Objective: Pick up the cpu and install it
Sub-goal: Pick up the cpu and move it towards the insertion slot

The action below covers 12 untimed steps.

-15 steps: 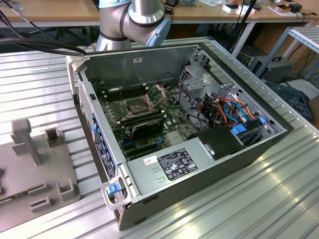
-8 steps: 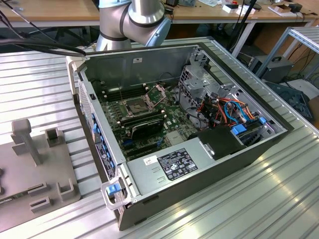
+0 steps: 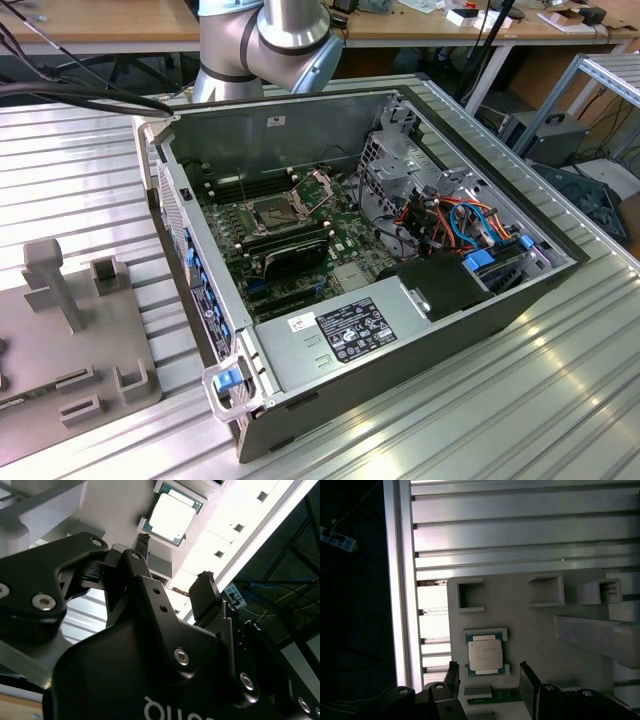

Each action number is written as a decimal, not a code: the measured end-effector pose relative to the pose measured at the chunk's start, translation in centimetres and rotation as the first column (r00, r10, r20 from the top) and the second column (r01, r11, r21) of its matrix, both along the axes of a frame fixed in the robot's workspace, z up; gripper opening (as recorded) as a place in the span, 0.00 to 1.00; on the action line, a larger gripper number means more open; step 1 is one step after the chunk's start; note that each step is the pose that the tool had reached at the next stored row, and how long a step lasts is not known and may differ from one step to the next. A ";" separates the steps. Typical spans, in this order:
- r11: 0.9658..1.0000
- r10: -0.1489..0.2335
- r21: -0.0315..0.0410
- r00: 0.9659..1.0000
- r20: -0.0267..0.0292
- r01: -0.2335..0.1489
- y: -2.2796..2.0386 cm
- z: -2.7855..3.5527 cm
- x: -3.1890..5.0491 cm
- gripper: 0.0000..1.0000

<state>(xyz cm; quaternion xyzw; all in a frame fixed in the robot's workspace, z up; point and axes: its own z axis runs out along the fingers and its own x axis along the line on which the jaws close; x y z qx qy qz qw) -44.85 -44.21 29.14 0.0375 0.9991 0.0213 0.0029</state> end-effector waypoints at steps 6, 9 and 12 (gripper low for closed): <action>1.000 0.000 0.000 1.000 0.000 0.000 0.00 -0.17 0.00 0.60; 1.000 0.000 0.000 1.000 0.000 0.000 0.00 -0.26 0.00 0.60; 1.000 0.000 0.000 1.000 0.000 0.000 0.00 -0.33 0.00 0.60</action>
